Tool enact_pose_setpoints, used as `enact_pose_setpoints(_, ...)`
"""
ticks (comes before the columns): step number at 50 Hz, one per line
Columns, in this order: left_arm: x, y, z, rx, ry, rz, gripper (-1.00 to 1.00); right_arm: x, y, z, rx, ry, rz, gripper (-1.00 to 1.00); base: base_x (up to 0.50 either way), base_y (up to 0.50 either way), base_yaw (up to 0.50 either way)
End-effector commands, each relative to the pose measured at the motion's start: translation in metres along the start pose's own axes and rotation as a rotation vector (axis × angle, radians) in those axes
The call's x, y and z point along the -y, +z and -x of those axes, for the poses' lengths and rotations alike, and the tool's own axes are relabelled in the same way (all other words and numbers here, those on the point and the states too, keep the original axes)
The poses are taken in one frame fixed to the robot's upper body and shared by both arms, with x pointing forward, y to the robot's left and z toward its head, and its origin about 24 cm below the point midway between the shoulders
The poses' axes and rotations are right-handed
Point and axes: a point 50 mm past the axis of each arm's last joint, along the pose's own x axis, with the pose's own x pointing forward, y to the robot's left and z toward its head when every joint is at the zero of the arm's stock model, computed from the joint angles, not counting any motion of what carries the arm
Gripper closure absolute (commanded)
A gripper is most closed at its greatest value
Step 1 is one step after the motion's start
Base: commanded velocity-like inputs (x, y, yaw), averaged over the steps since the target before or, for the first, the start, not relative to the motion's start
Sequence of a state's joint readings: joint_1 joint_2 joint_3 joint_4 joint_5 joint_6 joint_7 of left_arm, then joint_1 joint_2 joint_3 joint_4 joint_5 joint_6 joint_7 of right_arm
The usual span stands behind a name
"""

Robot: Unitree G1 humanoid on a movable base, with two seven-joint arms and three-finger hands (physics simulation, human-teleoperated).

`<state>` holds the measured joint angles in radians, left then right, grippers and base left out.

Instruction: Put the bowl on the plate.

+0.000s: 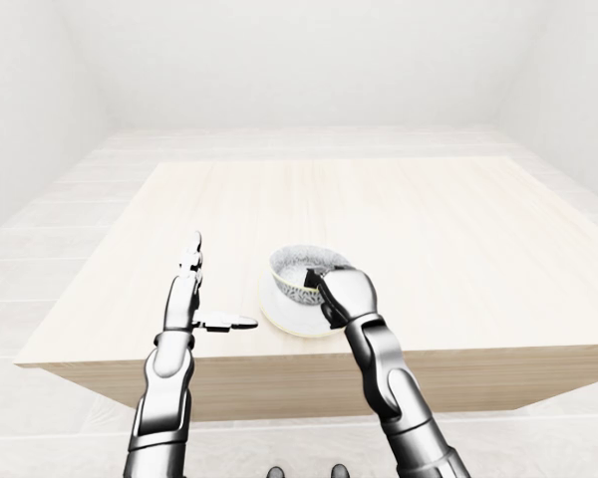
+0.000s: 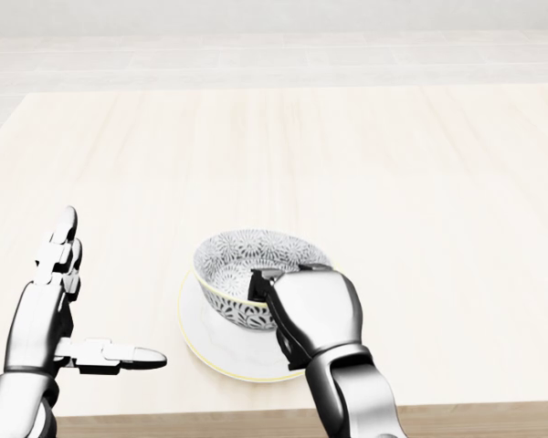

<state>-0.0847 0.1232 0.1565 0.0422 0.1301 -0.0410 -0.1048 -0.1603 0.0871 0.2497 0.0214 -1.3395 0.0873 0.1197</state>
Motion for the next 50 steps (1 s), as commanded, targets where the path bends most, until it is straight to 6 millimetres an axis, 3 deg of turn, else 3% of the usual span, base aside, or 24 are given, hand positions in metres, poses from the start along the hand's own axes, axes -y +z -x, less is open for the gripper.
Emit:
enact_pose_setpoints(1,0.0,-0.001,-0.001,-0.001,0.003,-0.003,-1.0,-0.002,-0.002,-0.001,-0.005,-0.021,-0.027,0.38,0.0,0.0,0.0)
enact_pose_setpoints(50,0.0,-0.001,0.0,-0.004,0.005,0.0,-1.0,-0.017,-0.012,-0.009,-0.036,0.005,-0.05,0.36,0.0,0.0,0.0)
